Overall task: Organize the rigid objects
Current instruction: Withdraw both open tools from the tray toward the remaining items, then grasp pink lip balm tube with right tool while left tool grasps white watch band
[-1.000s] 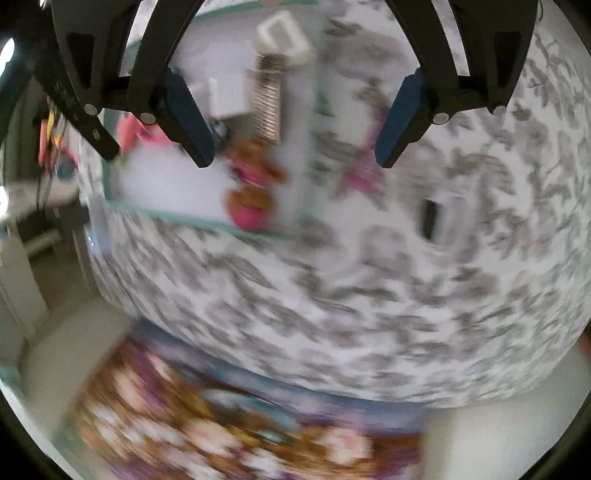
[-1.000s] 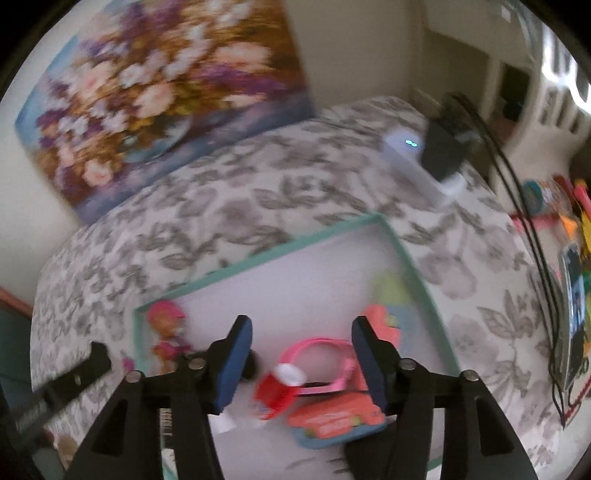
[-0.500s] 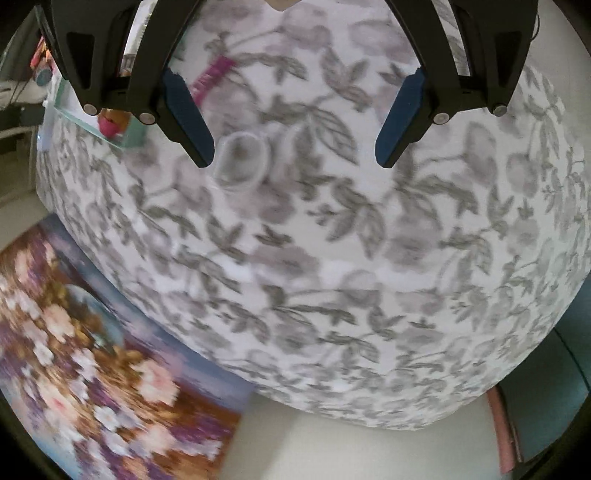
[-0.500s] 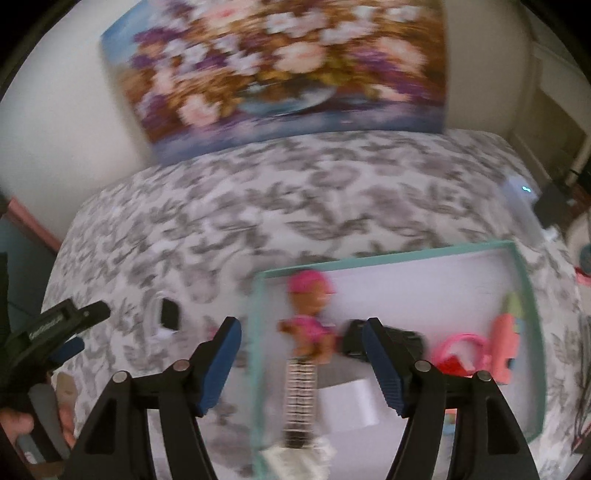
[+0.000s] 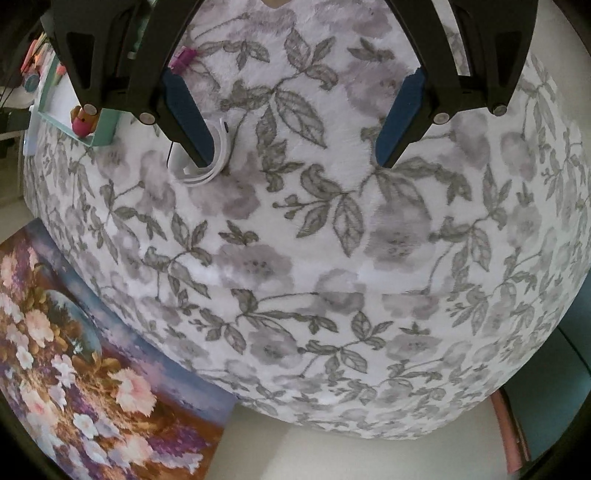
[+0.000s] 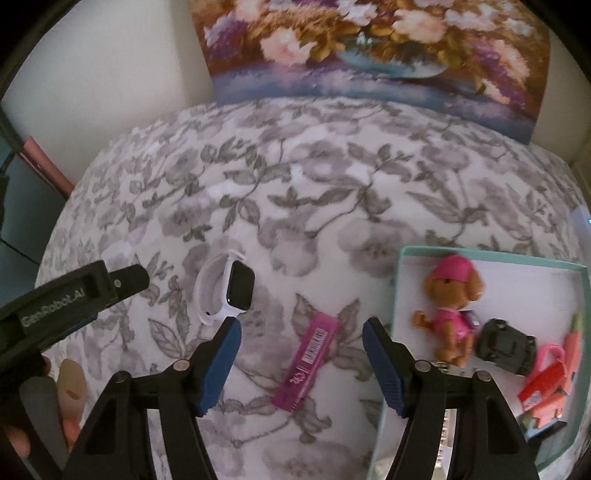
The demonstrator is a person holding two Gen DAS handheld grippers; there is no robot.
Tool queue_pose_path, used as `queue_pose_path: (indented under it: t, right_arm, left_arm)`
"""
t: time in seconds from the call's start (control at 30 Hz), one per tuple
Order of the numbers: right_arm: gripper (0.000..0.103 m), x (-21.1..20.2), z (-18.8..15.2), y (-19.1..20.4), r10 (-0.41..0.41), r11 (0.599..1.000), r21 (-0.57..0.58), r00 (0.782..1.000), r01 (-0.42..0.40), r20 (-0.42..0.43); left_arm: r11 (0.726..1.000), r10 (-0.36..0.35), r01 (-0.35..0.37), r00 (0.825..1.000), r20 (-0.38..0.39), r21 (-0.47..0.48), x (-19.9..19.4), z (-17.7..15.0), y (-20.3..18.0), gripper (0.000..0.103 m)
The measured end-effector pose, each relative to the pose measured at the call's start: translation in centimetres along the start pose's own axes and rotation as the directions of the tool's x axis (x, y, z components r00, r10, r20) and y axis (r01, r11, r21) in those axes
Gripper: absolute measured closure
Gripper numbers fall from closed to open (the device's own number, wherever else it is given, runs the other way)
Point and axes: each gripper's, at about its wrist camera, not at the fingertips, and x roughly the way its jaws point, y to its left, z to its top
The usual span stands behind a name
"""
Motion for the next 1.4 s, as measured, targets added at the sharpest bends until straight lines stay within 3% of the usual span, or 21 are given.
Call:
queue_pose_path:
  t: [0.5, 1.07, 1.4]
  right_arm:
    - [0.047, 4.2, -0.8, -0.2, -0.036, 0.999, -0.008, 0.995, 0.035, -0.093]
    - [0.073, 3.6, -1.1, -0.4, -0.065, 0.998, -0.016, 0.996, 0.064, -0.068]
    - [0.077, 3.0, -0.9, -1.5, -0.033, 0.999, 0.017, 0.998, 0.034, -0.061]
  left_arm:
    - [0.996, -0.028, 0.031, 0.999, -0.034, 0.088, 2.0, -0.3, -3.4, 0.013]
    - [0.989, -0.067, 0.076, 0.995, -0.073, 0.128, 3.6, -0.8, -5.4, 0.013]
    - [0.981, -0.067, 0.078, 0.995, -0.070, 0.176, 4.7, -1.1, -6.8, 0.014]
